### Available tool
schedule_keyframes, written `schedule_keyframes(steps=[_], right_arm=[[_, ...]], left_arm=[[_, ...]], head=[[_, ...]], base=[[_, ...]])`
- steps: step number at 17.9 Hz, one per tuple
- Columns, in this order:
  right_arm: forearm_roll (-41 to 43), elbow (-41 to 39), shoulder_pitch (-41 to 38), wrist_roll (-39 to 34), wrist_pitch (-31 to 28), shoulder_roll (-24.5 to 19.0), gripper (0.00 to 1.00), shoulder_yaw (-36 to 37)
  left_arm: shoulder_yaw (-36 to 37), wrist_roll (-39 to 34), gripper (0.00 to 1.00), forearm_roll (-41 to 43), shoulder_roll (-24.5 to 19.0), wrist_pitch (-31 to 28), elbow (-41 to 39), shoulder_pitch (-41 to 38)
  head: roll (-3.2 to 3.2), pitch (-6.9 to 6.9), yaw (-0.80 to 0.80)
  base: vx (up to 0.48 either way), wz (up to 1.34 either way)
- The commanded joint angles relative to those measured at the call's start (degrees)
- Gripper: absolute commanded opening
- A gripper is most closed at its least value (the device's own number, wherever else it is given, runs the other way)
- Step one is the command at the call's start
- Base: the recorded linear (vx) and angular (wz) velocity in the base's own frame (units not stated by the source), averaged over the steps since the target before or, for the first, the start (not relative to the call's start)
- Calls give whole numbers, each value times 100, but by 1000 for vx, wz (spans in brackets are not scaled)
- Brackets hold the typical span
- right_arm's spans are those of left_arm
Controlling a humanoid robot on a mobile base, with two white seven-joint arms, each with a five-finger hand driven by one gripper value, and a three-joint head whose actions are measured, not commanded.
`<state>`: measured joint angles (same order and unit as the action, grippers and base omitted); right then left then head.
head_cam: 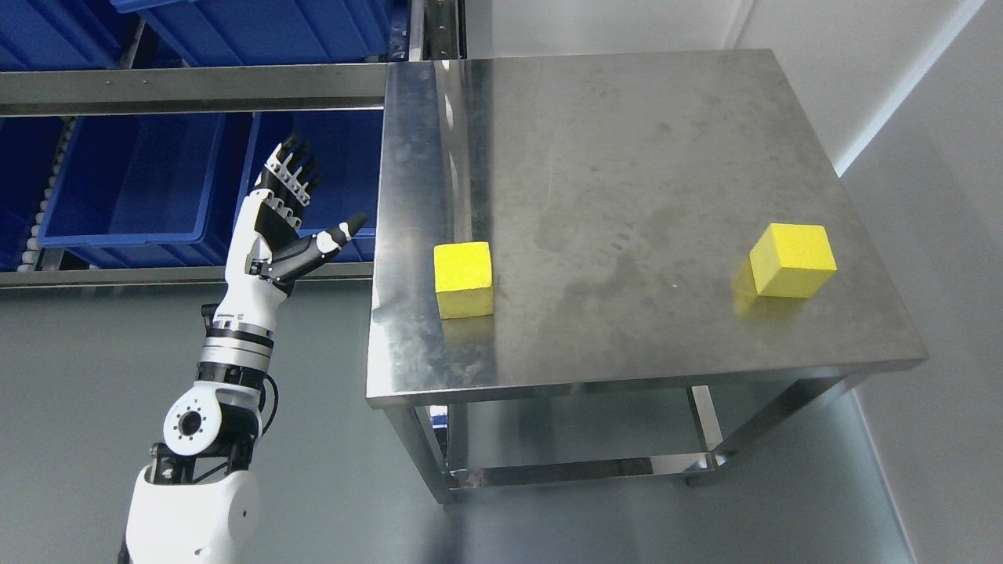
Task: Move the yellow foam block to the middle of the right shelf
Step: 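Reach the left hand toward the nearer yellow foam cube on the table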
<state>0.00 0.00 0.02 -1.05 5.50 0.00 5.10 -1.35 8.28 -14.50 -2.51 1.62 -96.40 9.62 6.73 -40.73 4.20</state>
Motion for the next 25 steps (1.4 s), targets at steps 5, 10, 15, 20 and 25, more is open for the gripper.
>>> schedule_keyframes(steps=[5, 10, 15, 20, 25], right_arm=[[0, -100, 7, -1, 4, 100, 100, 0], [0, -100, 7, -1, 4, 100, 100, 0], [0, -100, 7, -1, 4, 100, 100, 0], [0, -100, 16, -1, 4, 100, 100, 0], [0, -100, 7, -1, 4, 100, 100, 0]], left_arm=[[-304, 51, 100, 0, -592, 83, 7, 57], [-445, 86, 100, -9, -1329, 372, 7, 31], [-445, 2682, 100, -9, -1559, 997, 7, -30], [-436, 3742, 100, 735, -1568, 1006, 436, 153], [-392, 3742, 100, 1247, -1507, 1007, 982, 777]], head=[[0, 0, 0], [0, 0, 0], [0, 0, 0], [0, 0, 0], [0, 0, 0]], base=[[-107, -276], [-84, -52], [-19, -76], [-19, -173], [10, 62]])
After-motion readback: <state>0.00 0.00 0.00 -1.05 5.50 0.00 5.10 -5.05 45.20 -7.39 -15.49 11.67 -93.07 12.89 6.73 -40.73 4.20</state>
